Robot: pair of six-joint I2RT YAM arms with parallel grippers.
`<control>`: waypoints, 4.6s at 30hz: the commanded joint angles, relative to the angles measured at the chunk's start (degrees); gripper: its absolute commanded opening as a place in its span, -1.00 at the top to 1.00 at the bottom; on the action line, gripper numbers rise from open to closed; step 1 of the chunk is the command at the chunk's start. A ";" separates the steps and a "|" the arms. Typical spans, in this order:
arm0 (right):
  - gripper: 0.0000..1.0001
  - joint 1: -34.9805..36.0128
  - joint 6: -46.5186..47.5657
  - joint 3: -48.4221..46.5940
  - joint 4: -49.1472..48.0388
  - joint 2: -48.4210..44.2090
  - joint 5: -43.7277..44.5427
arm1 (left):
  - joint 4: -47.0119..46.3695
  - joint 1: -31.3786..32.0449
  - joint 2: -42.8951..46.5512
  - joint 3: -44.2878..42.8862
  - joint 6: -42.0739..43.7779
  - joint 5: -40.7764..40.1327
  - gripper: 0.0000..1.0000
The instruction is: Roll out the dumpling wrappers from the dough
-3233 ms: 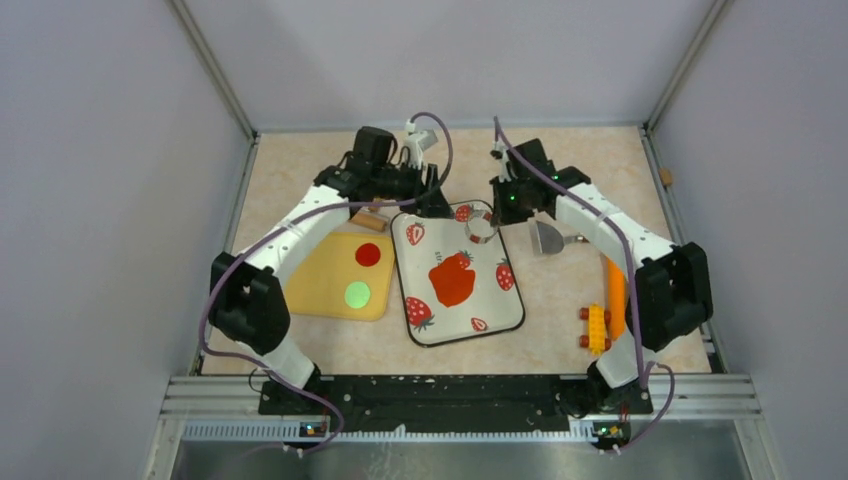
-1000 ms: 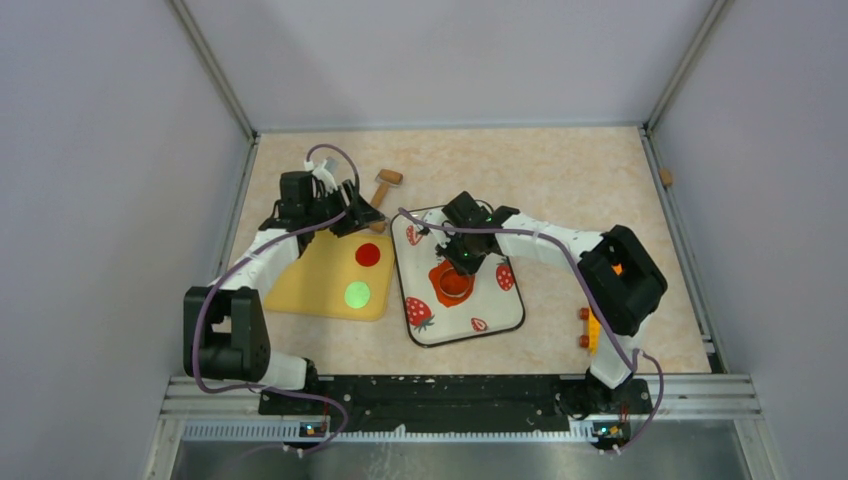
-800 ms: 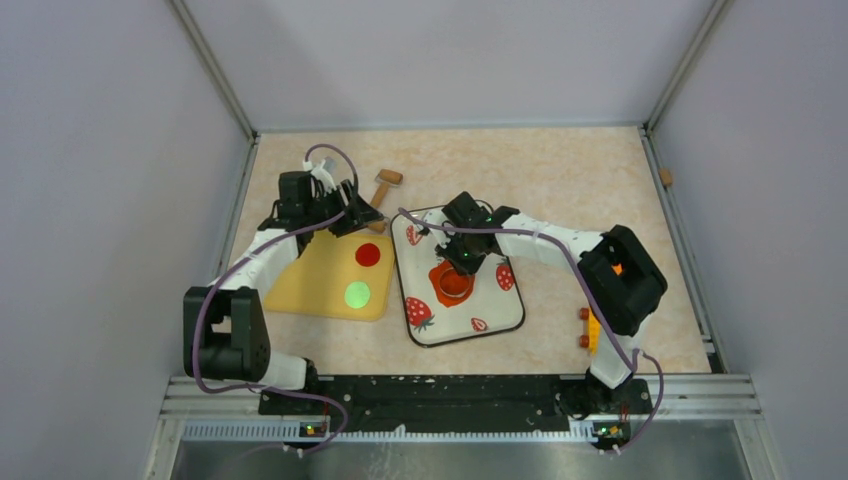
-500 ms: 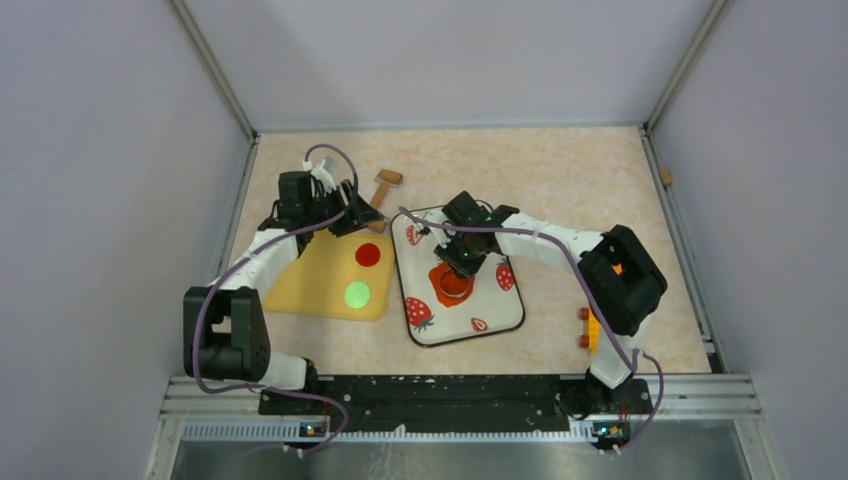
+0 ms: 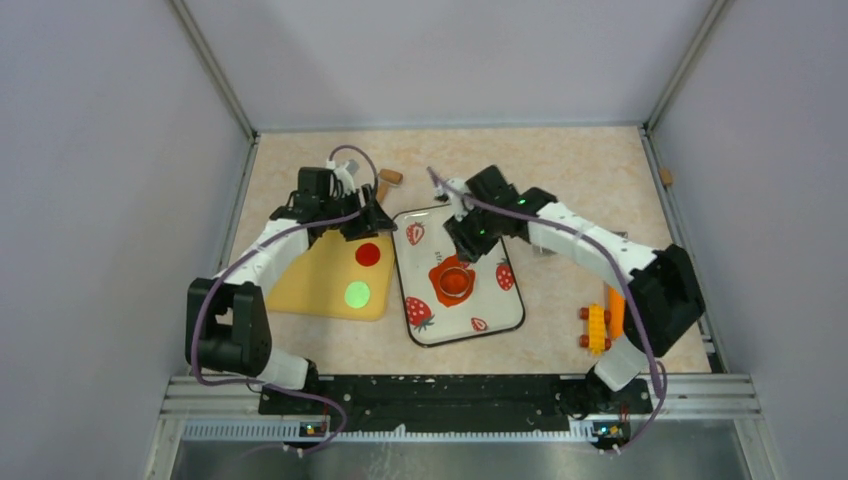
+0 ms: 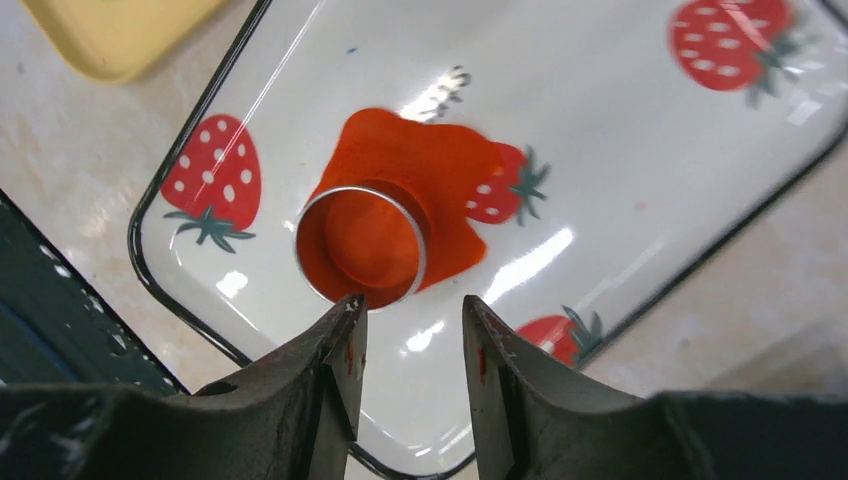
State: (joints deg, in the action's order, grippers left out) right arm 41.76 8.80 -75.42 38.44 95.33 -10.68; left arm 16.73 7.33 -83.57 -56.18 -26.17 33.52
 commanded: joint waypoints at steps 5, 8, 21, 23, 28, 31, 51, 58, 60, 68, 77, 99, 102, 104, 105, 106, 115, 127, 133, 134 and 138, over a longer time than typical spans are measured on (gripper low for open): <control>-0.27 -14.50 -19.47 15.48 -14.86 -23.27 -2.09 | 2.40 17.70 -1.57 -6.66 11.80 -2.94 -0.26; -0.16 -14.51 -21.60 19.99 -16.06 -19.50 -14.71 | -1.73 19.19 -4.15 -5.74 7.75 0.61 -0.24; 0.12 -14.78 -25.06 24.70 -24.05 -8.59 -22.43 | -6.95 20.53 -9.77 -0.52 3.23 5.07 0.00; 0.14 -14.78 -25.66 24.70 -24.81 -7.83 -22.72 | -7.19 20.46 -9.82 0.47 3.30 5.35 0.05; 0.18 -14.78 -27.40 24.70 -26.23 -6.00 -23.82 | -7.85 20.51 -11.32 0.72 3.23 6.18 0.13; 0.22 -14.78 -27.77 24.09 -26.38 -4.88 -23.84 | -7.90 20.52 -12.84 -0.15 3.23 6.45 0.16; 0.48 -14.82 -28.60 21.98 -26.81 0.71 -25.04 | -4.20 22.28 -18.27 -3.67 6.31 4.31 0.33; 0.71 -14.80 -28.53 21.89 -26.97 2.46 -25.35 | -2.99 22.29 -20.05 -3.63 7.35 4.14 0.77; 0.82 -14.82 -28.43 22.01 -26.93 2.72 -25.36 | -2.63 22.25 -20.39 -3.34 7.86 2.90 0.98; 1.00 -14.82 -25.53 24.59 -26.30 3.39 -23.25 | 0.73 22.37 -22.47 -4.54 10.82 1.34 1.00; 1.00 -14.77 -19.70 28.74 -27.28 3.64 -18.65 | -3.84 22.72 -19.51 -0.53 12.36 -2.84 1.00; 1.00 -13.18 -25.16 36.50 -31.21 2.00 -10.21 | -16.03 25.84 -15.24 10.59 16.72 -13.60 1.00; 1.00 -12.70 -26.79 36.66 -29.31 1.85 -11.38 | -15.48 25.56 -16.95 8.05 16.77 -13.26 1.00; 1.00 -12.66 -27.36 36.67 -27.88 1.84 -12.45 | -15.10 25.45 -17.95 6.62 16.53 -13.06 1.00; 1.00 -12.67 -27.57 36.62 -27.06 1.87 -13.10 | -15.24 25.30 -18.42 6.05 16.40 -12.79 1.00; 1.00 -12.65 -27.62 36.58 -26.52 2.02 -13.89 | -15.23 25.11 -18.96 5.47 16.35 -12.48 1.00; 1.00 -13.00 -26.83 31.43 -22.78 6.13 -15.69 | -12.90 24.83 -18.23 5.11 14.26 -9.47 1.00; 1.00 -13.63 -28.93 21.76 -28.17 12.40 -13.49 | -16.29 26.93 -8.62 18.49 12.20 -7.48 1.00; 1.00 -14.54 -26.55 17.22 -23.68 9.46 -19.31 | -12.73 26.13 -8.53 13.77 12.75 -9.54 1.00; 1.00 -14.97 -26.07 15.67 -22.53 8.03 -20.83 | -11.74 25.47 -8.60 12.08 13.16 -8.86 1.00; 0.61 -17.46 -23.79 9.78 -17.46 3.15 -29.61 | -5.45 22.83 -8.79 5.28 15.95 -4.61 0.71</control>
State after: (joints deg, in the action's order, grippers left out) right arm 27.40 -20.51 -59.29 16.25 103.22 -39.88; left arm -1.91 32.25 -91.70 -46.19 -13.56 25.80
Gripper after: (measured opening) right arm 0.115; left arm 0.047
